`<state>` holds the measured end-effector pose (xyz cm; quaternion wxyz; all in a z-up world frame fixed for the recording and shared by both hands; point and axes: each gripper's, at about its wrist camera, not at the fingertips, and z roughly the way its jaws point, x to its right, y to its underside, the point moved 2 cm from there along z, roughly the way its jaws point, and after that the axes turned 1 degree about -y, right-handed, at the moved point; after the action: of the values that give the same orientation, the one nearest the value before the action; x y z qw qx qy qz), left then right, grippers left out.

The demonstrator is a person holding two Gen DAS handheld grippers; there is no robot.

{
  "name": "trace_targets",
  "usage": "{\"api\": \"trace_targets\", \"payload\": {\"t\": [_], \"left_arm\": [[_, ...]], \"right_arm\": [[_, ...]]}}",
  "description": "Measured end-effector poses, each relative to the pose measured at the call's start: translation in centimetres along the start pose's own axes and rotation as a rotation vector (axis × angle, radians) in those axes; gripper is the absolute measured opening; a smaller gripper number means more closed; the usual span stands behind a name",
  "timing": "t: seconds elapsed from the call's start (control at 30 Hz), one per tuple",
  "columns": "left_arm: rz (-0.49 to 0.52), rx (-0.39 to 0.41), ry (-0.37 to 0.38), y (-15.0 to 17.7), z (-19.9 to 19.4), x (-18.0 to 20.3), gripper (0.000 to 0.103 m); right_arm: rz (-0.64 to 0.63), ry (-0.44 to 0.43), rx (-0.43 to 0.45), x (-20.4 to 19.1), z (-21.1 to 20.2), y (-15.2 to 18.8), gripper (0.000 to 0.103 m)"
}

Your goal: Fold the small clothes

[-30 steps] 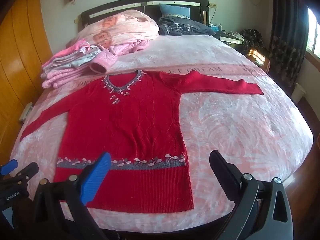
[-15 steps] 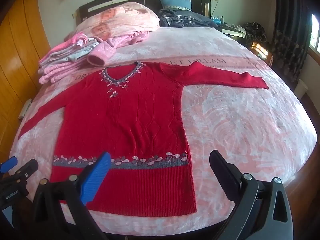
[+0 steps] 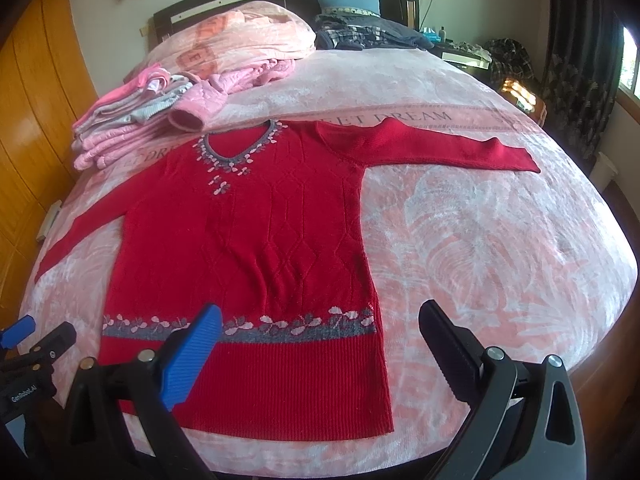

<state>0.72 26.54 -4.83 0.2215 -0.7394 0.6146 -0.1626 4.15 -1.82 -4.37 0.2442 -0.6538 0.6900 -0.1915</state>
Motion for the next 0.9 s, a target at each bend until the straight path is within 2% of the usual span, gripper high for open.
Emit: {"api": "trace_targets", "payload": {"t": [0.9], "left_arm": [[-0.004, 0.013, -0.005, 0.2, -1.1, -0.2, 0.1]], "right_arm": [[0.0, -0.01, 0.009, -0.7, -0.2, 0.1, 0.099]]}}
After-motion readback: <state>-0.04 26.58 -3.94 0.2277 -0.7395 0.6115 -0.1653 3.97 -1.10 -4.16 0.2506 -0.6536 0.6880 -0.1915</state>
